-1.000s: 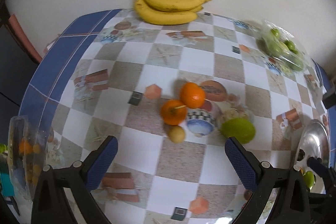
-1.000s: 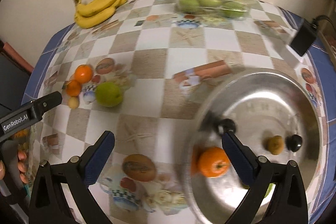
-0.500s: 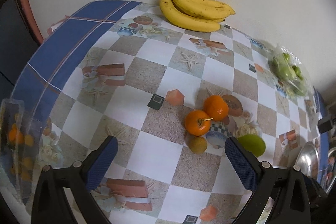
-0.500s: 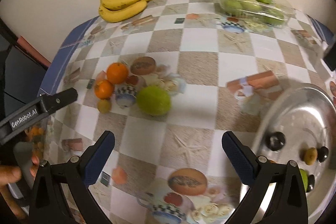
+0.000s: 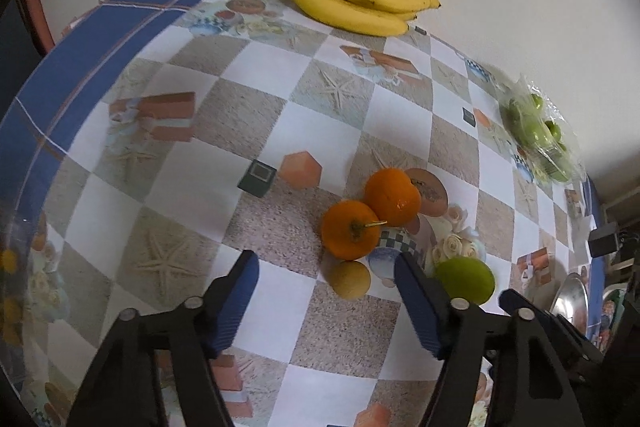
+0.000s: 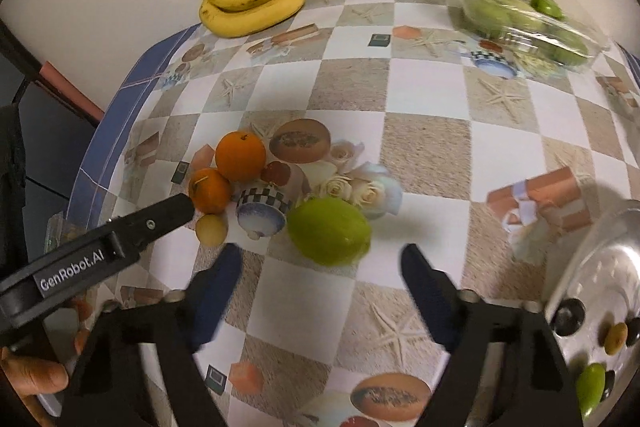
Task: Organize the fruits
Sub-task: 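Close right tool on the large green lime while left tool grasps the small yellow fruit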
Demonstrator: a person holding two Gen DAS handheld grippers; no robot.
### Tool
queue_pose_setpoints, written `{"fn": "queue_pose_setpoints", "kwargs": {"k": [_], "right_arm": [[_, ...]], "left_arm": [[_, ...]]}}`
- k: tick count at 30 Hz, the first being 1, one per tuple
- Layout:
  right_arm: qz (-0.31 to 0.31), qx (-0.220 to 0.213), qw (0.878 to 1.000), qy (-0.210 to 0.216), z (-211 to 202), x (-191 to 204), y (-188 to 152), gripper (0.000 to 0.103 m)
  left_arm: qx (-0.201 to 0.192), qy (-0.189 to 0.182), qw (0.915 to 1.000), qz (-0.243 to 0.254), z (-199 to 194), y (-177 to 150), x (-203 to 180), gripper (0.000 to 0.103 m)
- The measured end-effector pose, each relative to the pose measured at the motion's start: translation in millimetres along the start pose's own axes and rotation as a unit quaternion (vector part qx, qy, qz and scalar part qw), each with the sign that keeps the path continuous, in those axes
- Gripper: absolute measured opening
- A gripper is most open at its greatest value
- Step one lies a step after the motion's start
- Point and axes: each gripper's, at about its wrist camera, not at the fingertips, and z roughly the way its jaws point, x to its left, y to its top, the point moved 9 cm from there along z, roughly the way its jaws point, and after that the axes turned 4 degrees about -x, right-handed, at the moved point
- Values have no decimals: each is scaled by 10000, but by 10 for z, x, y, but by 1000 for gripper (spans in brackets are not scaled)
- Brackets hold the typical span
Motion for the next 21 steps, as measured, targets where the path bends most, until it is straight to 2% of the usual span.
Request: {"fn": "queue_pose_setpoints", "kwargs": {"k": [4,6,11,17,21], "right_arm": [[-53,78,9999,-68,114,-1,11,75],[-35,99,9999,-50,151,-5,21,66],[-10,159,9999,-35,238,-10,29,65],[-88,139,9998,-101,272,-1,46,58],[-93,111,9998,-167,267,-15,51,52]], "left_arm": [[89,-62,9999,3,84,-3,-27,61],[141,-100,9998,-15,121,-13,-39,59],[239,-135,9996,31,190,-47,-78,53],[287,-167,9994,6,239,-63,-109,48],[382,-208,9991,-1,264,-98,-126,39]]}}
